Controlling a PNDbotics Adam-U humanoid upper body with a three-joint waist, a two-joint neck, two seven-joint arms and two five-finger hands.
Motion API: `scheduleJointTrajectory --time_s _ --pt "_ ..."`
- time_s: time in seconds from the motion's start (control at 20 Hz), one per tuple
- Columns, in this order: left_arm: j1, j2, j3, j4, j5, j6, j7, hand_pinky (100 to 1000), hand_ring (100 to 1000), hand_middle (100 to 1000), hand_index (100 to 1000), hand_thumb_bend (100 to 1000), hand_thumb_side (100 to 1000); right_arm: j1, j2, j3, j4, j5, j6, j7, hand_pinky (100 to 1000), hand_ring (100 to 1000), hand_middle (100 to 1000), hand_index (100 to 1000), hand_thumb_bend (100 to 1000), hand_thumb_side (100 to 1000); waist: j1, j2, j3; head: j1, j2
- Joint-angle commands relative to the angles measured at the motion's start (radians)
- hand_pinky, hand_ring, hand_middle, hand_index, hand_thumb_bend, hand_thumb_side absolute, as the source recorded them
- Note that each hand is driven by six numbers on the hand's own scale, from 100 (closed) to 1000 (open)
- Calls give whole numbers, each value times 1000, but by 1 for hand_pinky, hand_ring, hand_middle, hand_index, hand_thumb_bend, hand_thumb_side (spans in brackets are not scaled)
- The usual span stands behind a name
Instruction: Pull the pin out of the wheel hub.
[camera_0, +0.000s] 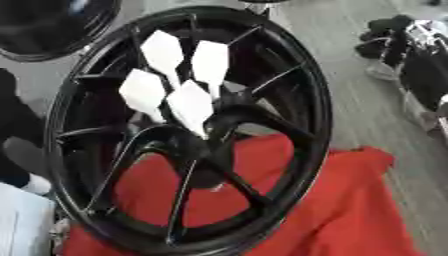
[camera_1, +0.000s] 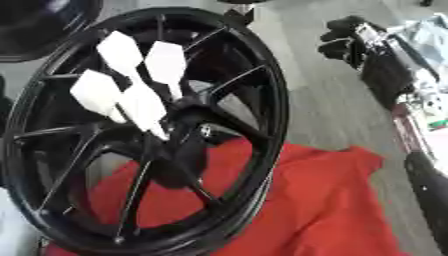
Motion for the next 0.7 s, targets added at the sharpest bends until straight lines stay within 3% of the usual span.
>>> scheduleJointTrajectory --time_s 0.05,0.55,0.7 --pt "22 -52 54 13 93 -37 79 830 759 684 826 100 568 -14 -18 -18 -26 -16 -4 -14 834 731 679 782 100 757 -11 -13 0 12 -15" --pt "143 -267 134 48 168 -126 54 843 758 701 872 100 707 -25 -3 -32 -38 -26 -13 -29 834 733 681 784 100 754 -34 12 -14 35 -34" --pt "169 -296 143 76 150 -116 57 843 761 712 881 189 775 -30 -13 -34 -43 -34 -23 -33 835 737 685 788 100 740 -41 12 -20 37 -33"
